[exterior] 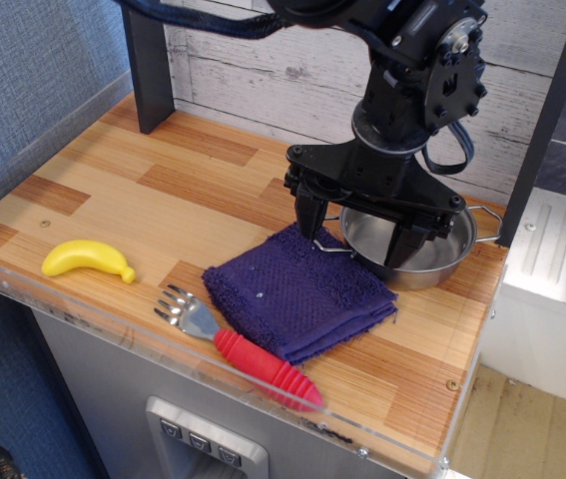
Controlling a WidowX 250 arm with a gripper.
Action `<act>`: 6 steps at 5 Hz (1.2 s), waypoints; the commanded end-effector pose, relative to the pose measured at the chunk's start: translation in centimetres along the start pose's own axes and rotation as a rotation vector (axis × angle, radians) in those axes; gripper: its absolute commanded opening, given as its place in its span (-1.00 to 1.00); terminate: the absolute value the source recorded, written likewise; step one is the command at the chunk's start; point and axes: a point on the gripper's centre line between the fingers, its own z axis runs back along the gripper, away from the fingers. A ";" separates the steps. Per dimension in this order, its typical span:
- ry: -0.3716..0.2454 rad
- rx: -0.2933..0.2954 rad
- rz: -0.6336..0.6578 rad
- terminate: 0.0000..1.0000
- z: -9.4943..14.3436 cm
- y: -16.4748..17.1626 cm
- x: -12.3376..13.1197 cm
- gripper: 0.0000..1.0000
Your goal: Move the purple cloth and place it above the banana.
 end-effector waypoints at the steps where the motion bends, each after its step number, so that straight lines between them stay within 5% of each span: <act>1: 0.000 0.000 0.000 -1.00 0.0 0.0 0.0 1.00; 3: 0.069 0.002 0.025 -1.00 -2.7 1.4 -2.1 1.00; 6: 0.122 -0.001 0.090 -1.00 -6.5 3.7 -1.8 1.00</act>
